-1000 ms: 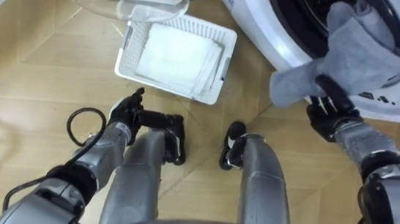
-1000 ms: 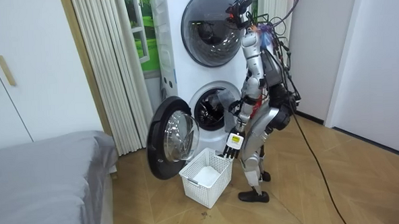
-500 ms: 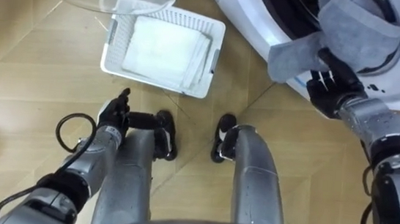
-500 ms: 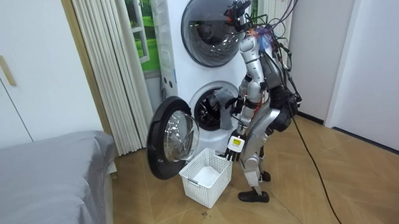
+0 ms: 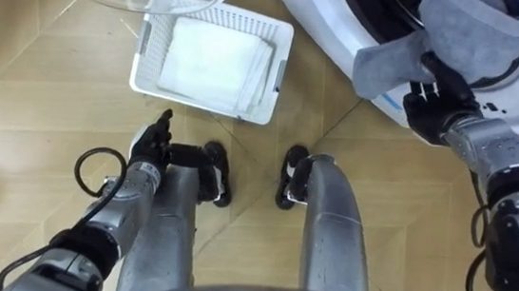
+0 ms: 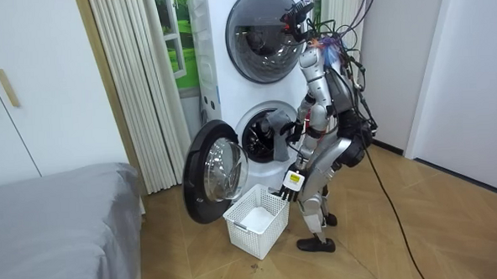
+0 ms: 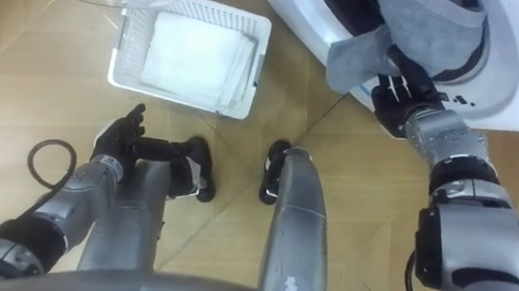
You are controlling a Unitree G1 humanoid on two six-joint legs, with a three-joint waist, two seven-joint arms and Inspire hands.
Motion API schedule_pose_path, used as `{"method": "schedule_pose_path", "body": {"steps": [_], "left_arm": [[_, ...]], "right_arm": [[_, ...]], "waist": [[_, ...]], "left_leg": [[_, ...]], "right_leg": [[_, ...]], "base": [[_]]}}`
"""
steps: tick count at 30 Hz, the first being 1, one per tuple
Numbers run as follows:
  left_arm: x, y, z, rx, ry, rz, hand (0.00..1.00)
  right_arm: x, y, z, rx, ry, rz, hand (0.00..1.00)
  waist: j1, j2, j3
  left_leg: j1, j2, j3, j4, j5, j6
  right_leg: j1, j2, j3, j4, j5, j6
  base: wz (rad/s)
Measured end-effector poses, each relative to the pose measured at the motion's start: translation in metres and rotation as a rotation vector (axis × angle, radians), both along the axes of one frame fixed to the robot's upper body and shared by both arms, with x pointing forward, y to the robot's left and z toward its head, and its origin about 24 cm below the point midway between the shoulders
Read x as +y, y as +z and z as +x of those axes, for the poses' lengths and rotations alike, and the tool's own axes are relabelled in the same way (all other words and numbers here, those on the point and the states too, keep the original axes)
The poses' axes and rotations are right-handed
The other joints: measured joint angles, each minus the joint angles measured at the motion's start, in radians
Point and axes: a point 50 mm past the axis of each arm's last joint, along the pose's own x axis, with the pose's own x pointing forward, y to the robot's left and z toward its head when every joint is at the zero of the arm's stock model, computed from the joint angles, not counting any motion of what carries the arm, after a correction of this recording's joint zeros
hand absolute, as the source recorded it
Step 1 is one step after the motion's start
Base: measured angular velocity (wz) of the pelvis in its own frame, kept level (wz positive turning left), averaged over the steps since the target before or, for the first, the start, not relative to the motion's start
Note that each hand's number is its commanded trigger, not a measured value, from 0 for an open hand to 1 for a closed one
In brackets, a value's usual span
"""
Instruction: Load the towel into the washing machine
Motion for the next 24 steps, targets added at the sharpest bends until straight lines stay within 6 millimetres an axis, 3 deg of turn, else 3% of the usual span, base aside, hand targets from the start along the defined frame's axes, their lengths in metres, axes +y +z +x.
{"method": "schedule_pose_path", "body": {"steps": [9,24], "left_arm": [[-0.008,0.001,0.001,-0.009,-0.023,-0.024,0.0],[-0.015,0.002,0.002,-0.012,-0.074,-0.042,0.0]], "right_arm": [[-0.003,0.006,0.004,-0.017,-0.006,-0.006,1.0],[-0.004,0.014,0.01,-0.045,0.001,-0.022,1.0]], "waist": [[0.007,0.024,-0.0011],[0.03,0.028,-0.0014]], "left_leg": [[0.0,-0.001,0.007,0.005,-0.003,0.001],[0.001,0.006,0.021,0.005,-0.008,-0.009]], "right_leg": [[-0.006,-0.004,0.005,0.014,-0.007,0.0],[-0.023,0.008,0.025,0.024,-0.011,-0.007]], "base": [[0.01],[-0.02]]}}
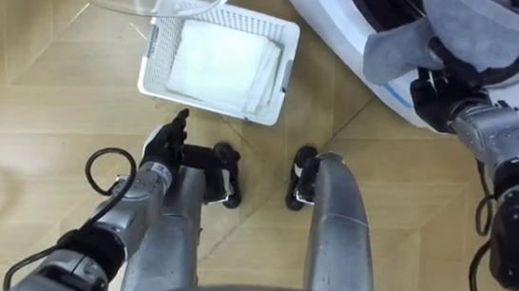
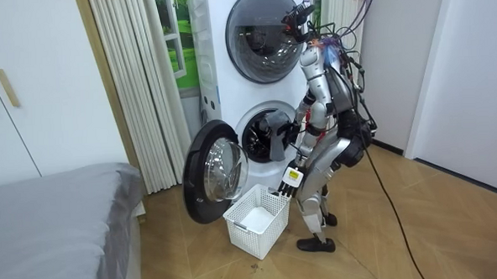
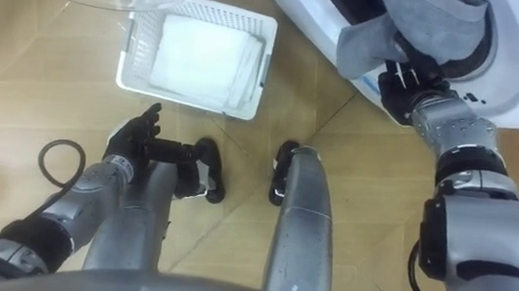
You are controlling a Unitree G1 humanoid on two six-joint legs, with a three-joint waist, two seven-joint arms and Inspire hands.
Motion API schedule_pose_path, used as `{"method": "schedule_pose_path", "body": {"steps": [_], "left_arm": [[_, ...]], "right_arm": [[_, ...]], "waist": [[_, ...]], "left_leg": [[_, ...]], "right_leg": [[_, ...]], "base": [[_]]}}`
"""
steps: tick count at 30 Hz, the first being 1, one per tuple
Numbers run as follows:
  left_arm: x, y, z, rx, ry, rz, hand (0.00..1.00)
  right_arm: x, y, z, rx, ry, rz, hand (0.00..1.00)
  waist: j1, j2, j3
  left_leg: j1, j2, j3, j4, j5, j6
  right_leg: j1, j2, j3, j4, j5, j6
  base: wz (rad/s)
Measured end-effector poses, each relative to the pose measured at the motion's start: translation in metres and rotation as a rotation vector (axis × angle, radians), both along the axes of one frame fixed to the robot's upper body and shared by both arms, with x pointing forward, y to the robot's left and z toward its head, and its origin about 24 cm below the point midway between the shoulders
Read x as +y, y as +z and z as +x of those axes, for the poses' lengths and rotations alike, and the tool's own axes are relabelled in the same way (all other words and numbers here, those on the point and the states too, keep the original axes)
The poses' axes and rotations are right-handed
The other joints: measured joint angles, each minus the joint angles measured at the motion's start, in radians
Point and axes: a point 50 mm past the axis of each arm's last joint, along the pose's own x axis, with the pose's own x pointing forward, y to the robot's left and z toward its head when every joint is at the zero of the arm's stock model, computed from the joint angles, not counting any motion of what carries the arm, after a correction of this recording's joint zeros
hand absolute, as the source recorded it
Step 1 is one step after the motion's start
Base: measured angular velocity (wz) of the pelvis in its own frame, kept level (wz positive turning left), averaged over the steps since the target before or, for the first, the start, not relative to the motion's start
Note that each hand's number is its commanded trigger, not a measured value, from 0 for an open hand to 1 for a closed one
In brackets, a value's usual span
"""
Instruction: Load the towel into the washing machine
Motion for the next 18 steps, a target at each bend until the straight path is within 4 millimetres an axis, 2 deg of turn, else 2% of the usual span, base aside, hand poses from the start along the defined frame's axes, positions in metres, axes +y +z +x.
{"method": "schedule_pose_path", "body": {"steps": [4,7,12,15,18], "left_arm": [[-0.002,0.0,0.002,0.01,-0.02,-0.012,0.0],[-0.007,-0.001,0.001,0.022,-0.062,-0.013,0.0],[-0.012,0.001,0.005,0.029,-0.107,-0.024,0.0],[-0.015,0.002,0.007,0.033,-0.14,-0.023,0.0],[-0.018,0.002,0.01,0.038,-0.138,-0.041,0.0]], "right_arm": [[-0.003,0.002,0.0,-0.014,-0.015,-0.016,1.0],[-0.004,0.001,0.0,-0.062,-0.025,-0.002,1.0],[0.006,-0.004,-0.001,-0.112,0.046,-0.016,1.0],[0.017,-0.016,-0.007,-0.132,0.072,0.009,1.0],[0.028,-0.025,-0.011,-0.141,0.061,0.053,1.0]], "waist": [[0.038,0.011,0.001],[0.063,0.033,0.0009],[0.089,0.038,-0.0002],[0.119,0.045,-0.0004],[0.135,0.051,-0.0001]], "left_leg": [[-0.003,0.008,0.002,0.0,-0.002,-0.003],[-0.003,0.014,0.002,-0.01,-0.002,-0.006],[0.0,0.019,-0.004,-0.035,0.006,-0.019],[0.0,0.043,-0.015,-0.04,0.004,-0.029],[0.0,0.048,-0.024,-0.047,0.003,-0.034]], "right_leg": [[-0.001,0.008,-0.001,-0.008,0.002,-0.004],[0.0,0.017,-0.003,-0.024,0.008,-0.007],[0.007,0.025,-0.013,-0.05,0.012,-0.013],[0.027,0.053,-0.032,-0.09,0.021,-0.021],[0.037,0.059,-0.045,-0.107,0.023,-0.024]], "base": [[-0.06],[-0.06],[-0.02],[-0.1],[0.02]]}}
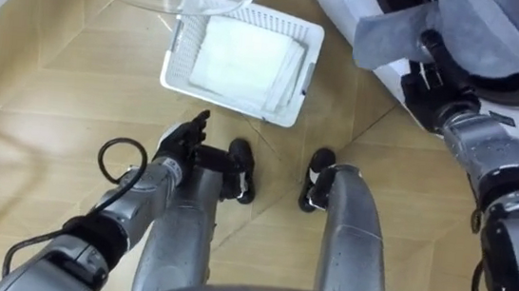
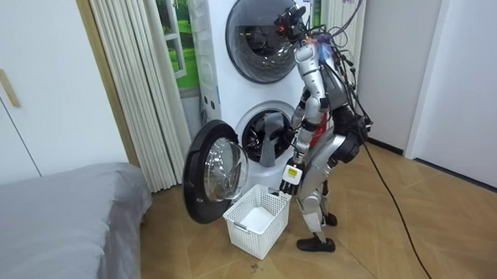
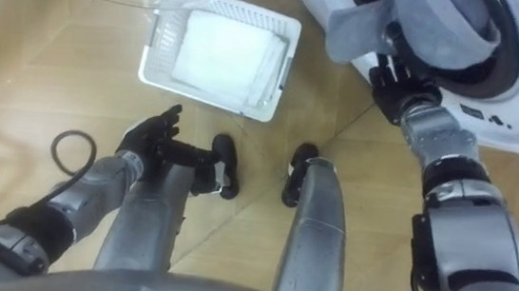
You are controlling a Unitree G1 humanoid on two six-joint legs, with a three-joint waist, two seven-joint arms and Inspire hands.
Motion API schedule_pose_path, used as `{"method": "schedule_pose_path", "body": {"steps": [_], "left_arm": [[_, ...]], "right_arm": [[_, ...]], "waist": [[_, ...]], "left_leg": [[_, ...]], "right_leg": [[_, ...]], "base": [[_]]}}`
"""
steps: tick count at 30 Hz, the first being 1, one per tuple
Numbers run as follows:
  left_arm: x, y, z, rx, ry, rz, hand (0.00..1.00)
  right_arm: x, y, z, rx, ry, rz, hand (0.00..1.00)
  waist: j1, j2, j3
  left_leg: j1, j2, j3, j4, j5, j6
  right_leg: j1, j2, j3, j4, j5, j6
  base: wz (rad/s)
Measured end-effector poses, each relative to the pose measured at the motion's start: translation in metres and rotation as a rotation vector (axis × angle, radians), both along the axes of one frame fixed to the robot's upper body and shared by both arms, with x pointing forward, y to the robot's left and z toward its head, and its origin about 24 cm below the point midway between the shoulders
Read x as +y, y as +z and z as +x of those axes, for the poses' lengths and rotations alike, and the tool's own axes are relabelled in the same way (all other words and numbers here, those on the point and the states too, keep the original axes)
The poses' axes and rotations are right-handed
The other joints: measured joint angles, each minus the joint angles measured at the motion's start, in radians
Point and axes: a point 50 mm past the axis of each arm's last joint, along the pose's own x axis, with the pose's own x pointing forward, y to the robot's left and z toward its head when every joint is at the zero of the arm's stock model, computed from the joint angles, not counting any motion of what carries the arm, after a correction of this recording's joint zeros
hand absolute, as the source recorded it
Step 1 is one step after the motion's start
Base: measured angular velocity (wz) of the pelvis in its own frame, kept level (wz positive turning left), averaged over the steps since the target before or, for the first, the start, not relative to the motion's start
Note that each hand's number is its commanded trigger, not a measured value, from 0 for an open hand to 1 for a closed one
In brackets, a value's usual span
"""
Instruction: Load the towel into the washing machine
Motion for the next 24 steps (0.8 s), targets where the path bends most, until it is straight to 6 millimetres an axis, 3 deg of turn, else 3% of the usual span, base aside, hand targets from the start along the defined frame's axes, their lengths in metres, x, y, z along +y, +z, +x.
{"method": "schedule_pose_path", "body": {"steps": [6,13,19,24], "left_arm": [[-0.006,0.001,0.003,0.021,-0.006,-0.009,0.0],[-0.008,0.001,0.004,0.033,0.006,0.027,0.0],[-0.006,0.001,0.005,0.032,0.028,0.06,0.0],[-0.005,0.001,0.005,0.032,0.032,0.073,0.0]], "right_arm": [[0.021,-0.007,0.0,-0.014,0.023,0.079,1.0],[0.024,0.002,0.009,-0.028,0.001,0.129,1.0],[0.022,0.017,0.022,0.0,-0.059,0.176,1.0],[0.023,0.028,0.031,0.044,-0.099,0.203,1.0]], "waist": [[0.012,0.005,-0.0006],[0.002,0.0,0.0016],[-0.011,-0.017,0.0025],[-0.018,-0.02,0.0034]], "left_leg": [[-0.002,-0.002,-0.008,-0.019,0.003,-0.005],[0.003,-0.019,-0.008,-0.022,0.007,-0.003],[0.003,-0.018,-0.008,-0.004,0.011,0.003],[0.001,-0.018,-0.016,-0.004,0.011,0.008]], "right_leg": [[0.005,-0.004,-0.013,-0.017,0.0,0.0],[0.006,-0.019,-0.012,-0.006,-0.001,0.002],[0.009,-0.027,-0.009,0.001,-0.003,0.005],[0.019,-0.034,-0.027,0.001,-0.002,0.005]], "base": [[0.03],[0.03],[0.02],[0.08]]}}
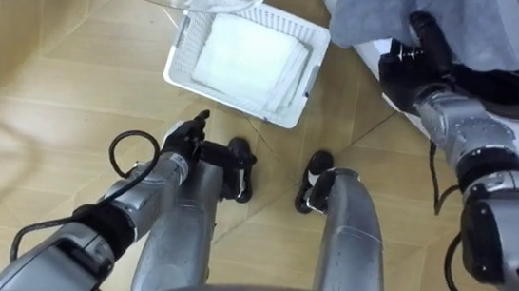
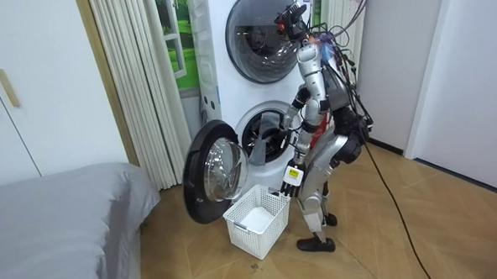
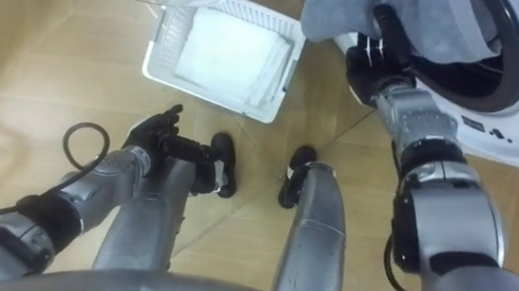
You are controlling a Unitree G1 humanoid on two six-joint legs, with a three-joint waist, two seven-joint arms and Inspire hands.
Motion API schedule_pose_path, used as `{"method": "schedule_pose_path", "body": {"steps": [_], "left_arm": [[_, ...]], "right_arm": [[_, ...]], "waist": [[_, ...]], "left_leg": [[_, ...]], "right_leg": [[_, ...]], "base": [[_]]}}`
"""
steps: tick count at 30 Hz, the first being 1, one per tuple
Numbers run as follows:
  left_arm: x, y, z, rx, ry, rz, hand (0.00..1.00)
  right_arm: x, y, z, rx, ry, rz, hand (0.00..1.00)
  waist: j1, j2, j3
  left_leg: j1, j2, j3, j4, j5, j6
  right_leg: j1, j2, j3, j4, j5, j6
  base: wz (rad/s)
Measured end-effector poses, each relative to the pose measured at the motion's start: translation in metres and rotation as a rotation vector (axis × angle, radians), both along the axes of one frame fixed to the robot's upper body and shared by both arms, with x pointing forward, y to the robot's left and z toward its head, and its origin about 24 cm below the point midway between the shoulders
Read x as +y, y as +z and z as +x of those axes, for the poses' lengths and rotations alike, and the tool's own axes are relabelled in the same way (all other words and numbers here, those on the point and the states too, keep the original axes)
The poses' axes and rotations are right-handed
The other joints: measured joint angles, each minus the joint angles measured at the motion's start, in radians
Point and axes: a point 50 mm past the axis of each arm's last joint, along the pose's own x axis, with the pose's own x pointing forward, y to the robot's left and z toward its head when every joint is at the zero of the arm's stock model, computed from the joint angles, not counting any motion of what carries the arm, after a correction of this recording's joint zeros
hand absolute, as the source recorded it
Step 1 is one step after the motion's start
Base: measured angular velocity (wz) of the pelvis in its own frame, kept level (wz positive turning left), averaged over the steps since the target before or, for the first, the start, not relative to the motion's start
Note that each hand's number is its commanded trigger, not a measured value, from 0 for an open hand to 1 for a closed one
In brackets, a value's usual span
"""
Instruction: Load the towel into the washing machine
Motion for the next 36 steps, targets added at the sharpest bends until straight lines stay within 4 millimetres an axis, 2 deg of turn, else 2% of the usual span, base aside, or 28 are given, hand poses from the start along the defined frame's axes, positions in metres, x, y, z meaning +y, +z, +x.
{"method": "schedule_pose_path", "body": {"steps": [8,16,21,22,28,31,36], "left_arm": [[-0.007,0.002,0.0,0.0,0.007,0.046,0.0],[-0.008,0.001,-0.001,0.001,0.004,0.06,0.0],[-0.017,0.001,-0.002,0.001,-0.009,0.047,0.0],[-0.019,0.001,-0.002,0.0,-0.012,0.043,0.0],[-0.023,0.001,-0.003,0.004,-0.024,0.034,0.0],[-0.029,0.001,-0.004,0.001,-0.037,0.023,0.0],[-0.031,0.002,-0.004,-0.005,-0.046,0.028,0.0]], "right_arm": [[-0.001,0.013,0.009,0.093,-0.056,0.009,1.0],[0.003,0.005,0.005,0.183,-0.097,0.006,1.0],[-0.001,-0.016,-0.013,0.249,-0.148,0.039,1.0],[0.002,-0.022,-0.017,0.269,-0.15,0.046,1.0],[0.025,-0.046,-0.036,0.366,-0.127,0.104,1.0],[0.027,-0.057,-0.048,0.408,-0.13,0.097,1.0],[0.034,-0.066,-0.056,0.436,-0.127,0.102,1.0]], "waist": [[0.0,0.0,0.0003],[0.003,0.005,0.0006],[0.026,0.03,0.0036],[0.027,0.035,0.0059],[0.032,0.058,0.0041],[0.051,0.062,0.0024],[0.053,0.061,0.0023]], "left_leg": [[-0.002,-0.002,0.002,-0.003,0.002,0.003],[-0.002,0.004,0.001,-0.008,0.002,0.002],[0.003,0.007,-0.019,-0.014,0.0,0.0],[0.006,0.007,-0.02,-0.019,0.001,-0.001],[0.01,0.008,-0.02,-0.027,0.005,-0.007],[0.015,0.001,-0.018,-0.036,0.007,-0.011],[0.016,0.0,-0.019,-0.044,0.011,-0.014]], "right_leg": [[-0.001,0.0,-0.009,-0.002,-0.001,0.003],[0.006,0.012,-0.012,-0.019,0.001,0.004],[0.03,0.014,-0.036,-0.033,0.001,0.003],[0.034,0.015,-0.038,-0.036,0.001,0.003],[0.034,0.019,-0.035,-0.04,0.001,0.002],[0.034,0.019,-0.033,-0.042,0.001,0.001],[0.036,0.019,-0.037,-0.053,0.004,-0.004]], "base": [[0.01],[0.0],[0.08],[0.05],[0.0],[0.0],[0.0]]}}
